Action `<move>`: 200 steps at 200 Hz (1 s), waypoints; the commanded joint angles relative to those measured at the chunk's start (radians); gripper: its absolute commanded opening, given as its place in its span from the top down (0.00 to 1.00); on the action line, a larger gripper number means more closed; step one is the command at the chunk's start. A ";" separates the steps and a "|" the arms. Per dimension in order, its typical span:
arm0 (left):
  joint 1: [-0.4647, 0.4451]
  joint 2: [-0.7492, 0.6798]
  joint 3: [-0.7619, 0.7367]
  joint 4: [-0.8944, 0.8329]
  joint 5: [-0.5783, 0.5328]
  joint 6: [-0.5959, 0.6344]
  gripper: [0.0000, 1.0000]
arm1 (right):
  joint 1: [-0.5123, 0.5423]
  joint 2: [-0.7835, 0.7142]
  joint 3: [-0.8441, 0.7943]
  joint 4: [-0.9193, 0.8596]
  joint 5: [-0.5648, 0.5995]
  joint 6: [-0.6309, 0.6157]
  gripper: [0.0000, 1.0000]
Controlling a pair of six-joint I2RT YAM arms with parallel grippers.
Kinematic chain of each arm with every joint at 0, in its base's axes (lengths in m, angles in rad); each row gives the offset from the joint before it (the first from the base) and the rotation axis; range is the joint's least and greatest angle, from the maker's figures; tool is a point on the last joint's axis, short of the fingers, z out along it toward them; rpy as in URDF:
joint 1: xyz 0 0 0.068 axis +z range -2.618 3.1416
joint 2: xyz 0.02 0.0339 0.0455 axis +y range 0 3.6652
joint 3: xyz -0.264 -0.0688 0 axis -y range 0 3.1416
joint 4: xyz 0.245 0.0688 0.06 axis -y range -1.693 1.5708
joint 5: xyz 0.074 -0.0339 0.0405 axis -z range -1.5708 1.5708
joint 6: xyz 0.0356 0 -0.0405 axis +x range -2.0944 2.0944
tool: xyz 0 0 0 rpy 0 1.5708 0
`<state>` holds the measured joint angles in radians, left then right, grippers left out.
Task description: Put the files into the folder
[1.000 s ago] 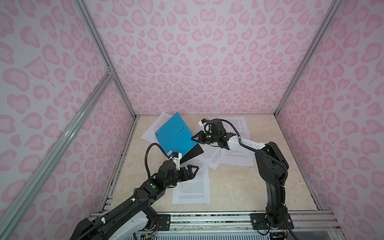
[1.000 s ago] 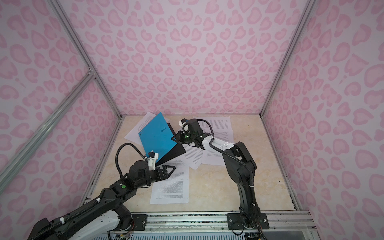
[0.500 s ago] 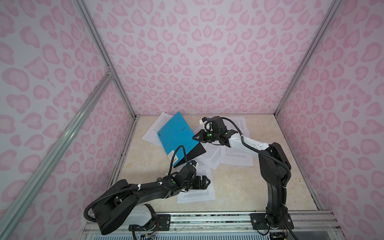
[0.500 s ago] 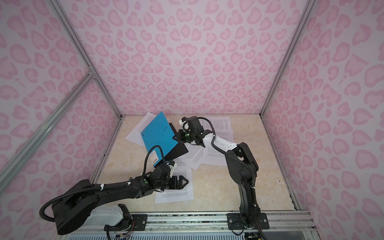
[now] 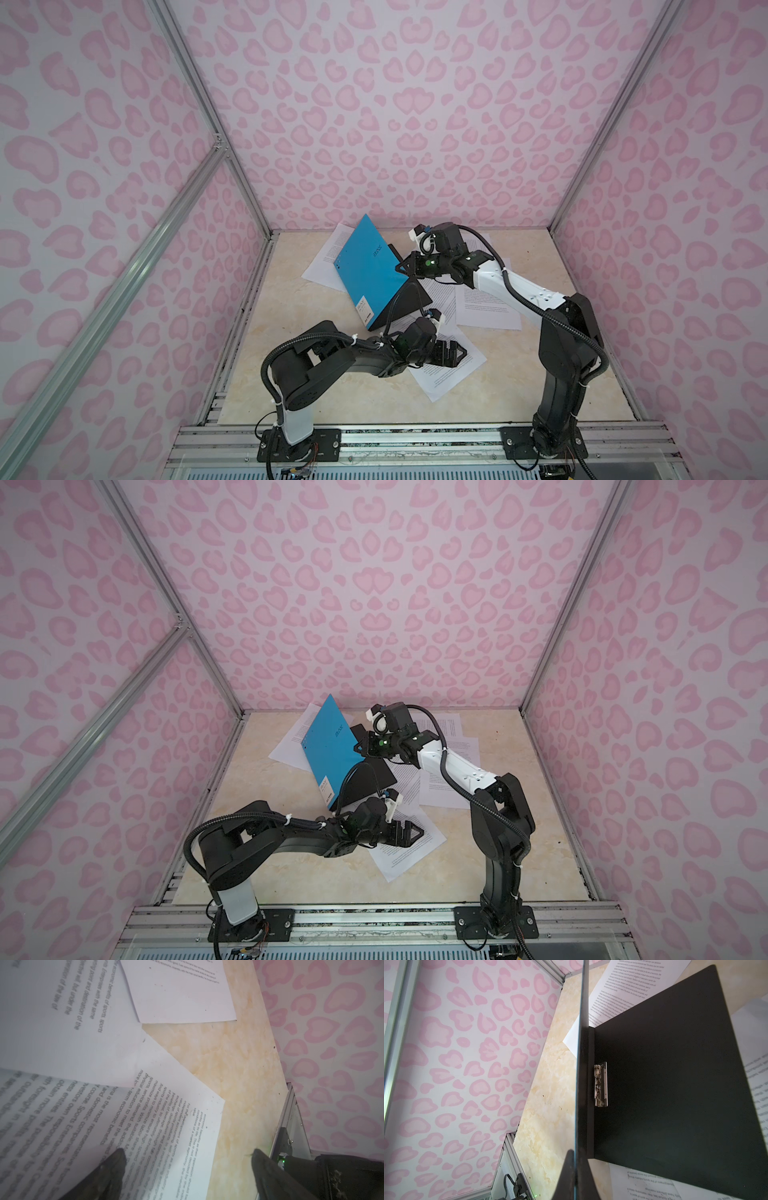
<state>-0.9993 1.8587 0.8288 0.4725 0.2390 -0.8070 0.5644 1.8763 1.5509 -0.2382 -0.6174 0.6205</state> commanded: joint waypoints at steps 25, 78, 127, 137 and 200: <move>-0.011 -0.141 -0.024 -0.181 0.010 0.055 0.02 | -0.015 -0.057 -0.050 -0.031 0.036 -0.054 1.00; -0.022 -0.550 -0.185 -0.383 -0.001 0.108 0.02 | -0.020 -0.106 -0.094 -0.043 0.055 -0.087 1.00; 0.009 -0.992 -0.285 -0.625 -0.145 0.080 0.02 | 0.011 -0.137 -0.074 -0.098 0.115 -0.127 1.00; 0.037 -1.082 -0.286 -0.708 -0.171 0.077 0.02 | 0.019 -0.146 -0.074 -0.112 0.126 -0.132 1.00; 0.283 -1.355 -0.257 -1.055 -0.263 0.094 0.02 | 0.116 -0.223 -0.024 -0.099 0.156 -0.095 1.00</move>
<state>-0.7631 0.5297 0.5598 -0.4206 0.0193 -0.7326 0.6426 1.6699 1.5158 -0.3851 -0.4671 0.5026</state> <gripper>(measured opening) 0.980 0.050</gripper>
